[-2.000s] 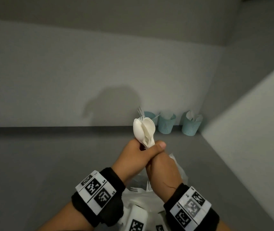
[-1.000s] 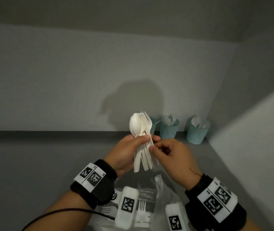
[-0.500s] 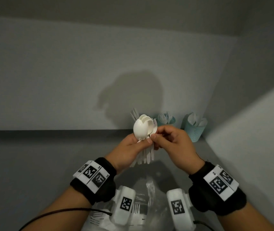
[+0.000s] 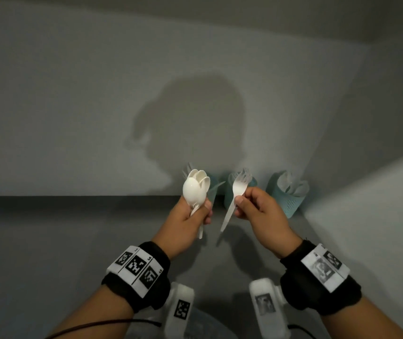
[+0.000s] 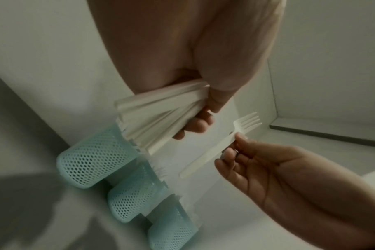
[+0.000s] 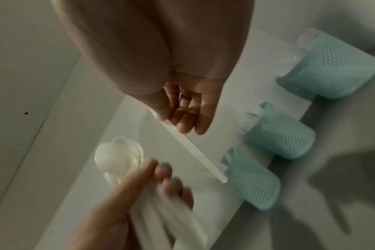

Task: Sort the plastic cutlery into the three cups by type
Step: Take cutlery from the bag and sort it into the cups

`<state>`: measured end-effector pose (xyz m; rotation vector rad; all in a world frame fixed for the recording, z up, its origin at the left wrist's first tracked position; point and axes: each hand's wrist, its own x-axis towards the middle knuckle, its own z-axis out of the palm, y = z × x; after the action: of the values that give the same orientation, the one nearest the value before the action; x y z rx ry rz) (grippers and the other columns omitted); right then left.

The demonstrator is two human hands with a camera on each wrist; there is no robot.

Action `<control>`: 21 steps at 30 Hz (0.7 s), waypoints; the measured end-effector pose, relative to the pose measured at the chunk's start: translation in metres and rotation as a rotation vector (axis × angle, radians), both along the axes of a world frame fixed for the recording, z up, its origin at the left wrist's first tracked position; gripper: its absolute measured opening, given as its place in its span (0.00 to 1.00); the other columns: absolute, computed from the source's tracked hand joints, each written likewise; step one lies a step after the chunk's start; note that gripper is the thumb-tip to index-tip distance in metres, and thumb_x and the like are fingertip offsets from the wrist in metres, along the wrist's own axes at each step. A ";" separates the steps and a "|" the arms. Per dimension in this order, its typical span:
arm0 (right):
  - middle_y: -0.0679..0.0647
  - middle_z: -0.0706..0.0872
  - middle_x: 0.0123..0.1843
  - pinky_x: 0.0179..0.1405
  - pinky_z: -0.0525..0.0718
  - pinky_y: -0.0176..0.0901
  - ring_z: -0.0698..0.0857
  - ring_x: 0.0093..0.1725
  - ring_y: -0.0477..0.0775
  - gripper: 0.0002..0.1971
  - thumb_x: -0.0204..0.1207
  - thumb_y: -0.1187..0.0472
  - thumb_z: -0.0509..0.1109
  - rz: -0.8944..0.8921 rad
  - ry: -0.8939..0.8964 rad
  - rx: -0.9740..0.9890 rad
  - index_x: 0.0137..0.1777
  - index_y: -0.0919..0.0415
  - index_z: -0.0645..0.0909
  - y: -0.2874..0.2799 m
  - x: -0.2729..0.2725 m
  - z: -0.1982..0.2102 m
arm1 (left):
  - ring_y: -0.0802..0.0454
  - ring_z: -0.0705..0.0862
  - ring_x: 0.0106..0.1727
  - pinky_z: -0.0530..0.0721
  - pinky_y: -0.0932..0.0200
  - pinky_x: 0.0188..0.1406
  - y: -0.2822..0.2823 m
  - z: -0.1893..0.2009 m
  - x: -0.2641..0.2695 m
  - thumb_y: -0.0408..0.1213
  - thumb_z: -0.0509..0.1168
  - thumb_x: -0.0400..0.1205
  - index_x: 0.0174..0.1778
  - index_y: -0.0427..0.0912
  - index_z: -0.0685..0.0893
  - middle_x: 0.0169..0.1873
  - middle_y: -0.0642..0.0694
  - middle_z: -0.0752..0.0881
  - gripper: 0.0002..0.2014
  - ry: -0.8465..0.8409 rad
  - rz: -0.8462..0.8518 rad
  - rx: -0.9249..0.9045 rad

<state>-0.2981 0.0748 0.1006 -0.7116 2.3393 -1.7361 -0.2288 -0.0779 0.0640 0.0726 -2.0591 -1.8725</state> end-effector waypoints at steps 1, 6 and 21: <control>0.51 0.80 0.31 0.47 0.84 0.45 0.82 0.30 0.39 0.12 0.81 0.67 0.63 -0.032 0.011 0.013 0.36 0.57 0.73 -0.001 -0.015 0.002 | 0.60 0.79 0.32 0.79 0.69 0.37 -0.003 -0.004 -0.006 0.34 0.59 0.85 0.48 0.42 0.75 0.31 0.48 0.78 0.02 -0.008 0.021 -0.034; 0.56 0.82 0.33 0.44 0.80 0.51 0.84 0.37 0.56 0.12 0.79 0.61 0.65 -0.306 0.128 0.073 0.33 0.55 0.72 -0.017 -0.117 0.014 | 0.60 0.73 0.25 0.78 0.59 0.35 -0.017 -0.018 -0.033 0.37 0.60 0.85 0.40 0.45 0.73 0.22 0.56 0.72 0.07 -0.053 0.086 0.020; 0.61 0.82 0.34 0.36 0.75 0.41 0.81 0.46 0.57 0.14 0.76 0.61 0.68 -0.287 0.076 0.615 0.29 0.63 0.80 -0.019 -0.170 -0.038 | 0.52 0.78 0.25 0.81 0.59 0.32 -0.018 -0.020 -0.065 0.43 0.63 0.83 0.25 0.41 0.78 0.21 0.44 0.77 0.19 -0.103 0.183 0.286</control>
<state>-0.4684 0.0557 0.0625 -0.3503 2.9108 -0.9586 -0.2938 -0.0961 0.0436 0.4223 -1.7631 -2.0684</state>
